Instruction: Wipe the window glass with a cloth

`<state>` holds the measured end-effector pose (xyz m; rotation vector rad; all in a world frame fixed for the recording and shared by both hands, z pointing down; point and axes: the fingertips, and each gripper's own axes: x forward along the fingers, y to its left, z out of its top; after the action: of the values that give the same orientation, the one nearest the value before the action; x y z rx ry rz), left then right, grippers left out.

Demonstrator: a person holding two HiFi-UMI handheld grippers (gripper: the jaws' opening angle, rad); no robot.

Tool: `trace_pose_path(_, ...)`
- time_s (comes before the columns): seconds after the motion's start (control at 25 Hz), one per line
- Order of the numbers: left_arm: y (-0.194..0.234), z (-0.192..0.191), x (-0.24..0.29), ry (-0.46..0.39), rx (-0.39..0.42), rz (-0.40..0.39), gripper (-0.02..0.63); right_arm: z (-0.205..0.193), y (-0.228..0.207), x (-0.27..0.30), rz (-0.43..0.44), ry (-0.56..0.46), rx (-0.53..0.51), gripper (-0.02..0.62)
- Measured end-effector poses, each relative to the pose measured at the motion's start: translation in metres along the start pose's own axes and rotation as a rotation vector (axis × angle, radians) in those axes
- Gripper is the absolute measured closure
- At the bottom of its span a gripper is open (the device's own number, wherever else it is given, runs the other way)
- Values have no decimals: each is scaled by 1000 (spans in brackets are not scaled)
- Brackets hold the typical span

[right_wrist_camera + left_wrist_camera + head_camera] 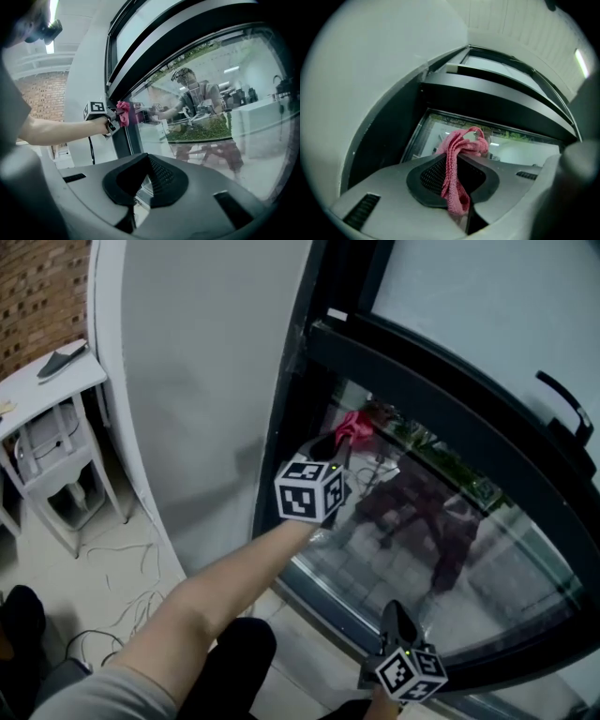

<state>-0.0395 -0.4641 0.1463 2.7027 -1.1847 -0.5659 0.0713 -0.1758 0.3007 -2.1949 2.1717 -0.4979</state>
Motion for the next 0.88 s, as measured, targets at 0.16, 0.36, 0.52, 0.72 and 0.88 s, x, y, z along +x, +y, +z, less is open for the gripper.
trace_pose_path(0.16, -28, -20, 4, 60, 79, -39, 561, 0, -8, -9, -5, -20, -7, 595)
trace_pose_path(0.36, -56, -29, 5, 80, 114, -81, 561, 1, -25, -29, -53, -23, 5, 595)
trace_pose_path(0.52, -77, -36, 4, 85, 121, -100, 561, -1, -39, -43, -78, -30, 8, 595)
trace_pose_path(0.72, -103, -45, 4, 98, 133, -120, 561, 0, -59, -61, -102, -48, 15, 595)
trace_pose_path(0.88, -125, -55, 1, 114, 135, -133, 561, 1, -68, -76, -132, -51, 28, 595)
